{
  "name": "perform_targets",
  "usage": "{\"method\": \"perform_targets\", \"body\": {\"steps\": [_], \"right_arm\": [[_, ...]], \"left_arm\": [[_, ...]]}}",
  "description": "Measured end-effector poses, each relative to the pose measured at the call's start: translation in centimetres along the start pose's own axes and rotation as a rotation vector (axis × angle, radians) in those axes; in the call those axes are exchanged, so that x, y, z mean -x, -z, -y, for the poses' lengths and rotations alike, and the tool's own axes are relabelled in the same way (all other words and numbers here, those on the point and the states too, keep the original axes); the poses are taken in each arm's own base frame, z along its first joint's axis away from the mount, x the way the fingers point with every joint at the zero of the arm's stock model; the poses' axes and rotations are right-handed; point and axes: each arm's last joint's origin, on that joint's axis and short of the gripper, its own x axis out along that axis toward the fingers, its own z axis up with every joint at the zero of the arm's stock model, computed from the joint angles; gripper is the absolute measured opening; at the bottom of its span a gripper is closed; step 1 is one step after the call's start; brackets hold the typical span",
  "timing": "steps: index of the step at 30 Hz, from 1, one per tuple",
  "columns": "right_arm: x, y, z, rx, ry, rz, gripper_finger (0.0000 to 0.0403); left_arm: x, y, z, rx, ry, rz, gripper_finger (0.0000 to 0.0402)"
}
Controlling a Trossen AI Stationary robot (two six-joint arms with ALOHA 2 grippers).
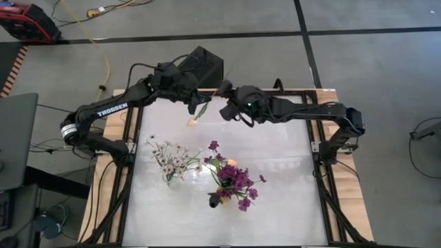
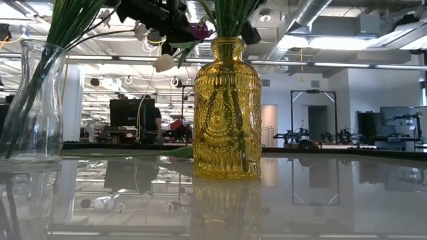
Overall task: Sort flowers into vase by color
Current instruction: Put the top light pink flower into the transparent vase
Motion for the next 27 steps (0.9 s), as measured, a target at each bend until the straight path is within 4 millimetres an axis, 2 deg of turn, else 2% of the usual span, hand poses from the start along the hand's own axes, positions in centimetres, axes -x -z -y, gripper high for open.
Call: {"method": "perform_targets", "body": {"steps": [4, 8, 14, 19, 22, 27], "right_arm": [[-0.4, 0.1, -0.3, 0.03, -0.015, -0.022, 0.025], [-0.5, 0.5, -0.4, 0.031, -0.026, -0.045, 0.0217], [-0.4, 0.8, -0.3, 0.035, -0.032, -0.088, 0.0123], [0.3, -0.2, -0.2, 0.058, -0.041, -0.062, 0.0025], [0.6, -0.6, -0.2, 0.049, -0.042, -0.053, 0.0019], [0.8, -0.2, -0.7, -0.063, -0.096, -0.032, 0.0019]], "left_arm": [[0.0, 0.0, 0.0, -0.003, 0.006, -0.004, 0.0], [-0.1, 0.2, 0.4, -0.028, 0.047, -0.02, 0.0], [-0.2, 0.3, 0.8, -0.046, 0.101, -0.036, 0.0], [-0.2, 0.2, 0.7, -0.045, 0.062, -0.023, 0.0], [-0.2, 0.3, 0.7, -0.102, 0.067, -0.026, 0.0011], [0.3, -0.1, 1.1, -0.164, 0.099, 0.0, 0.0062]]}}
